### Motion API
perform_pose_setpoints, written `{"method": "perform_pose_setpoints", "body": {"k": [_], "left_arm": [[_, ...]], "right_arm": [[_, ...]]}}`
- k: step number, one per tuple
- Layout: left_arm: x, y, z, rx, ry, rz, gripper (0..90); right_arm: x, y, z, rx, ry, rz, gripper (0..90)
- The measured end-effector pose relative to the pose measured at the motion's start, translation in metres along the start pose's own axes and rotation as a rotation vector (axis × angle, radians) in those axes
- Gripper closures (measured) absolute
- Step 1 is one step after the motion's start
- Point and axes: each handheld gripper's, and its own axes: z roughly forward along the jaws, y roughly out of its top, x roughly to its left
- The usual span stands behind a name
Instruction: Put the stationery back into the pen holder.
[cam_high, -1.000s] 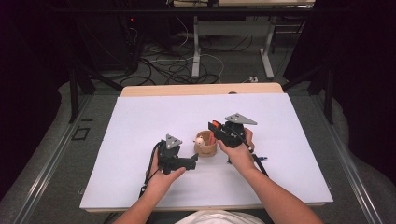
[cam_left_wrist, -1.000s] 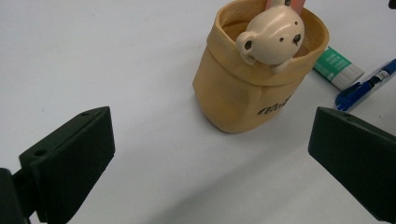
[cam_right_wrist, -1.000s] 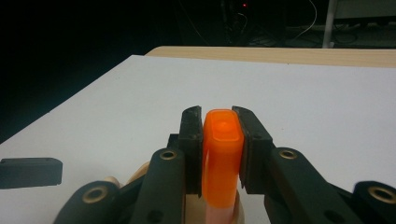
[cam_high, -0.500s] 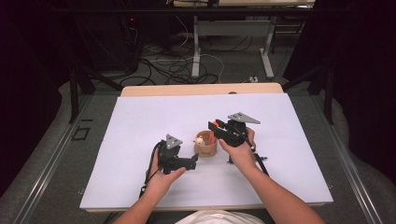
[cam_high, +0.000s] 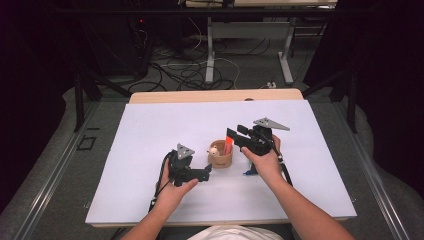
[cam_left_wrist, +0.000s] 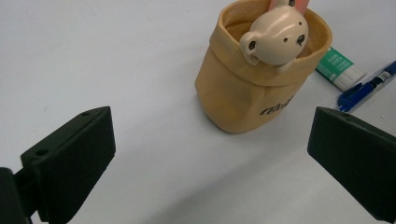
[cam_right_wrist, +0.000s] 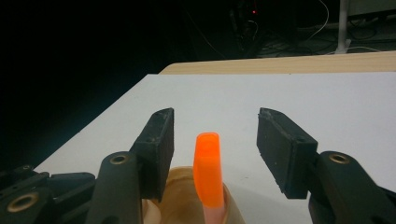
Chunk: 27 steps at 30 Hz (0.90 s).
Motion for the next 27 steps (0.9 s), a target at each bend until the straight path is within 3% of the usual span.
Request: {"method": "perform_pose_setpoints", "body": {"k": [5,11,21,27], "left_arm": [[0.0,0.0,0.0,0.0,0.002,-0.003,0.9],[0.0,0.0,0.0,0.002,0.004,-0.002,1.0],[0.001,0.001,-0.001,-0.005,0.006,-0.01,1.0],[0.002,0.001,-0.002,-0.011,0.008,-0.021,1.2]], "right_arm": [[-0.005,0.004,-0.006,0.012,0.001,-0.014,43.1],[-0.013,0.008,-0.012,0.034,-0.006,0.029,41.3],[-0.029,0.021,-0.016,0.149,-0.012,0.115,38.9],[-0.036,0.025,-0.015,0.195,-0.016,0.1,38.2]]}}
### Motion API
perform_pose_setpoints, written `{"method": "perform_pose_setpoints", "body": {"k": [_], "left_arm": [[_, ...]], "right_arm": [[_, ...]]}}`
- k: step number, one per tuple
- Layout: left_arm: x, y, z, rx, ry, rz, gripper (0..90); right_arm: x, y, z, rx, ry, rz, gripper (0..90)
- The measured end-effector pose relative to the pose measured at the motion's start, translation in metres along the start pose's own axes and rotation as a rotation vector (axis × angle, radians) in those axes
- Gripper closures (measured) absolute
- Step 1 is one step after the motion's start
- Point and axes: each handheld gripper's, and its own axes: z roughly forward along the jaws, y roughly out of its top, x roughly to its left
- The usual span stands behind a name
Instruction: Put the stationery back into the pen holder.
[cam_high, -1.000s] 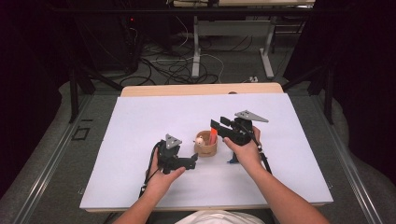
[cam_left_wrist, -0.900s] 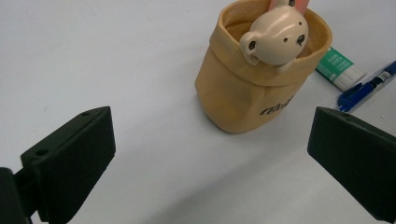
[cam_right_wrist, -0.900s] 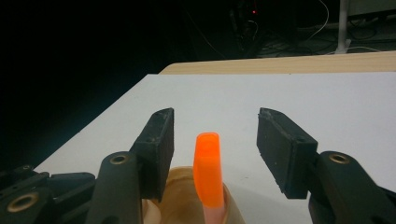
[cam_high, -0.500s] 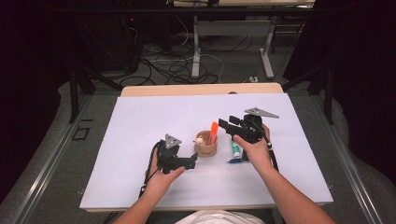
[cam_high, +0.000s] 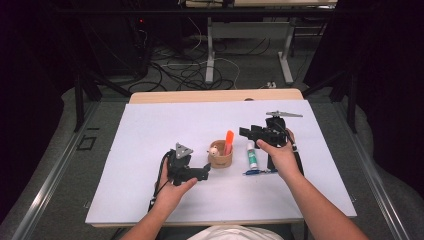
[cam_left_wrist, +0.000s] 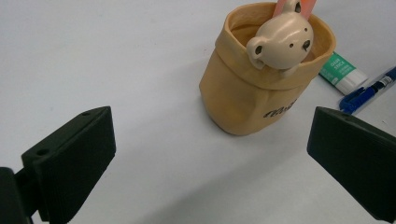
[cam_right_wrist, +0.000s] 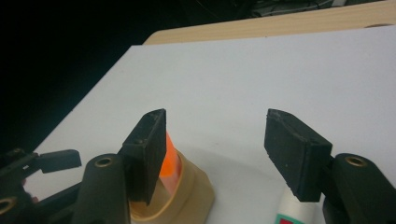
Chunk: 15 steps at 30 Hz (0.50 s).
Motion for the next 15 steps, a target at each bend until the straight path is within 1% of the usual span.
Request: {"method": "perform_pose_setpoints", "body": {"k": [1,2,3,4,5,6,7,9,10,11,13,15], "left_arm": [[0.0,0.0,0.0,0.0,0.001,-0.001,1.2],[0.001,0.0,-0.001,0.007,-0.003,0.0,1.2],[0.001,0.0,0.0,-0.003,-0.002,-0.001,1.2],[0.002,0.001,-0.001,0.003,-0.002,0.006,1.2],[0.002,0.001,-0.001,0.001,-0.002,0.004,1.2],[0.002,0.001,-0.001,0.001,-0.002,0.004,1.2],[0.002,0.001,-0.001,0.002,-0.001,0.005,1.2],[0.002,0.001,-0.001,-0.001,0.003,0.0,1.3],[0.002,0.001,-0.001,-0.003,0.001,-0.001,1.3],[0.002,0.001,-0.001,-0.004,0.001,-0.001,1.3],[0.002,0.001,-0.002,0.006,-0.002,-0.007,1.3],[0.002,0.001,-0.001,-0.003,0.0,-0.011,1.3]], "right_arm": [[0.0,0.0,0.0,0.0,0.0,0.0,38.2],[-0.002,0.002,0.0,0.025,-0.013,0.013,37.9],[-0.003,0.003,0.001,0.037,-0.023,0.019,37.8],[-0.004,0.004,0.001,0.05,-0.032,0.024,37.6],[-0.004,0.005,0.001,0.061,-0.041,0.027,37.3],[-0.004,0.006,0.001,0.072,-0.06,0.02,36.3],[-0.004,0.006,0.001,0.072,-0.06,0.02,36.3],[-0.007,0.01,0.002,0.086,-0.084,0.023,32.1],[-0.007,0.011,0.002,0.099,-0.088,0.033,29.7],[-0.007,0.012,0.002,0.11,-0.098,0.034,28.4],[-0.008,0.014,0.004,0.131,-0.106,0.022,28.2],[-0.008,0.015,0.004,0.142,-0.108,0.027,27.6]]}}
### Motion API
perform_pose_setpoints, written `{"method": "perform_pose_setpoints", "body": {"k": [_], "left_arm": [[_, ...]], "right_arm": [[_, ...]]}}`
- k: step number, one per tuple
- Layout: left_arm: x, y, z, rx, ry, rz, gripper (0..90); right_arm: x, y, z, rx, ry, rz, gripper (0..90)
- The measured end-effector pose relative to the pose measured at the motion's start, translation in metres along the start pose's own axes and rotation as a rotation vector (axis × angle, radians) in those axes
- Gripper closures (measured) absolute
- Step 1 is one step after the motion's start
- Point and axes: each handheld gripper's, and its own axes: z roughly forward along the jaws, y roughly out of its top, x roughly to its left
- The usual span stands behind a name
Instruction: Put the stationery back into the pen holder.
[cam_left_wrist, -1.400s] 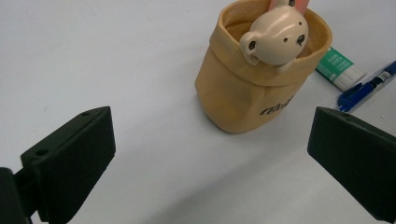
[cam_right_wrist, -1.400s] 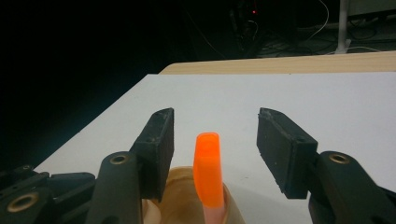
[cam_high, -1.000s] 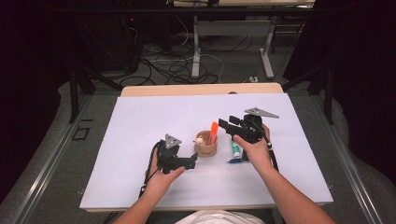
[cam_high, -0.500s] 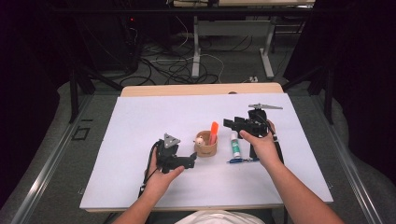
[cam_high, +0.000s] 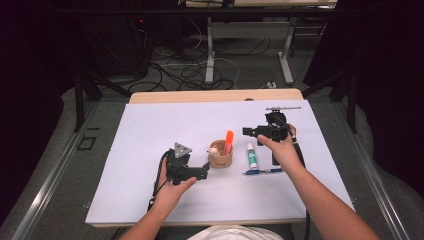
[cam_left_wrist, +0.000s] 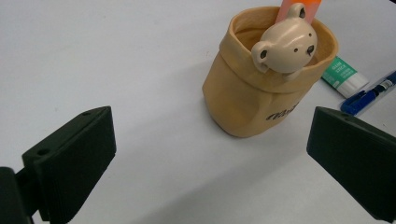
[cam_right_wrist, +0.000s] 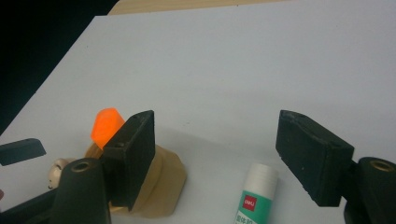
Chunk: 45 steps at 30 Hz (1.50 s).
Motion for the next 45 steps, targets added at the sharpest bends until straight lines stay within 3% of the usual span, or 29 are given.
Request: {"method": "perform_pose_setpoints", "body": {"k": [9,15,24,45], "left_arm": [[0.003,0.001,-0.001,0.007,0.0,-0.006,1.3],[0.003,0.001,0.0,-0.003,0.0,-0.01,1.3],[0.003,0.001,0.0,-0.002,0.001,-0.009,1.3],[0.002,0.0,0.002,0.005,-0.007,0.0,1.6]], "right_arm": [[-0.007,0.008,0.01,0.049,-0.062,-0.038,27.2],[-0.009,0.008,0.019,0.105,-0.071,-0.016,27.6],[-0.01,0.006,0.035,0.185,-0.127,-0.032,36.3],[-0.019,-0.001,0.055,0.338,-0.196,0.12,46.0]]}}
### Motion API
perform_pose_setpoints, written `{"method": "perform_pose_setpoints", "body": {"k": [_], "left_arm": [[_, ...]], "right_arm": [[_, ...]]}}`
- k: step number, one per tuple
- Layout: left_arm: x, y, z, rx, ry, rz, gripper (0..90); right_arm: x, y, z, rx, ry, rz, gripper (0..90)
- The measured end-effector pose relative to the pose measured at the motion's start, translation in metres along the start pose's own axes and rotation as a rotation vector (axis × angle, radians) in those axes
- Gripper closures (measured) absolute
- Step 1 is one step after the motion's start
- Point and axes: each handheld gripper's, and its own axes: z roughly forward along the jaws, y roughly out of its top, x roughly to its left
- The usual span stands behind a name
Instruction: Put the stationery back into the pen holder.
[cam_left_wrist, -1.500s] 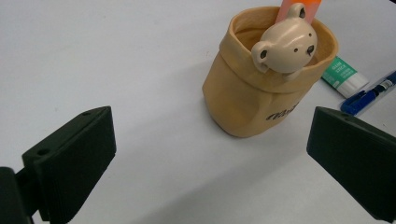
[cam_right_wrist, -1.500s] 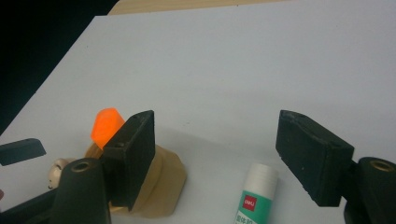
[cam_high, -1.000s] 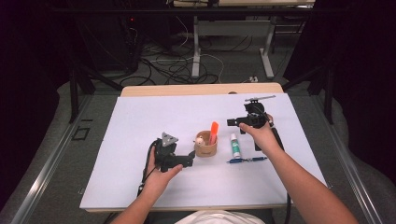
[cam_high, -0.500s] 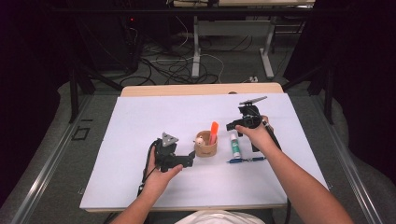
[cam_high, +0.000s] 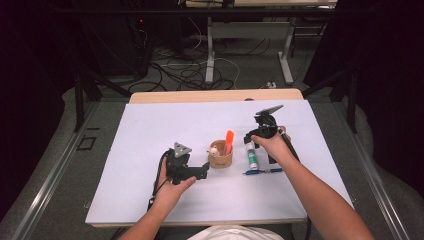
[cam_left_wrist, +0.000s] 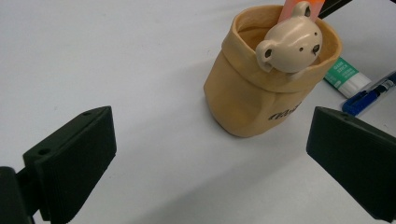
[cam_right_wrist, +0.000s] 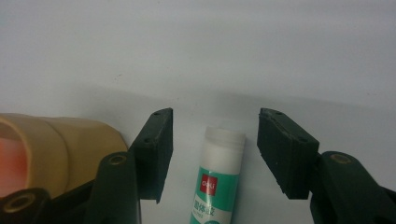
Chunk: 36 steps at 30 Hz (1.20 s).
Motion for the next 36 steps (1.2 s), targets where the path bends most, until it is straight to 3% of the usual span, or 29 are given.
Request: {"method": "perform_pose_setpoints", "body": {"k": [7,13,17,19,20,22,26,32,34,36], "left_arm": [[0.0,0.0,0.0,0.0,0.0,-0.003,1.6],[0.0,0.0,0.001,0.003,-0.001,0.001,1.7],[0.0,0.0,0.001,0.004,0.001,-0.003,1.7],[0.0,0.0,0.0,0.003,0.001,-0.003,1.7],[0.0,0.0,0.0,0.003,0.001,-0.003,1.7],[0.0,0.0,0.0,0.004,0.001,-0.003,1.7],[0.0,0.0,0.0,0.003,0.0,-0.003,1.7],[-0.001,0.0,0.0,0.004,-0.004,0.004,1.8],[-0.001,0.0,0.0,0.004,-0.004,0.004,1.8],[-0.001,0.0,0.0,0.003,-0.003,0.004,1.8]], "right_arm": [[-0.006,0.0,0.01,0.053,-0.027,0.005,49.0],[-0.008,0.003,0.016,0.088,-0.025,0.055,52.7],[-0.01,0.003,0.019,0.116,-0.034,0.053,54.3],[-0.011,0.003,0.019,0.12,-0.031,0.039,54.4],[-0.008,0.003,0.02,0.125,-0.015,0.076,55.5],[-0.009,0.003,0.021,0.126,-0.029,0.056,55.9],[-0.007,0.003,0.023,0.134,-0.029,0.085,57.2],[-0.009,0.004,0.024,0.136,-0.038,0.067,59.3],[-0.009,0.005,0.024,0.134,-0.022,0.099,61.4],[-0.01,0.004,0.024,0.14,-0.023,0.094,62.8]]}}
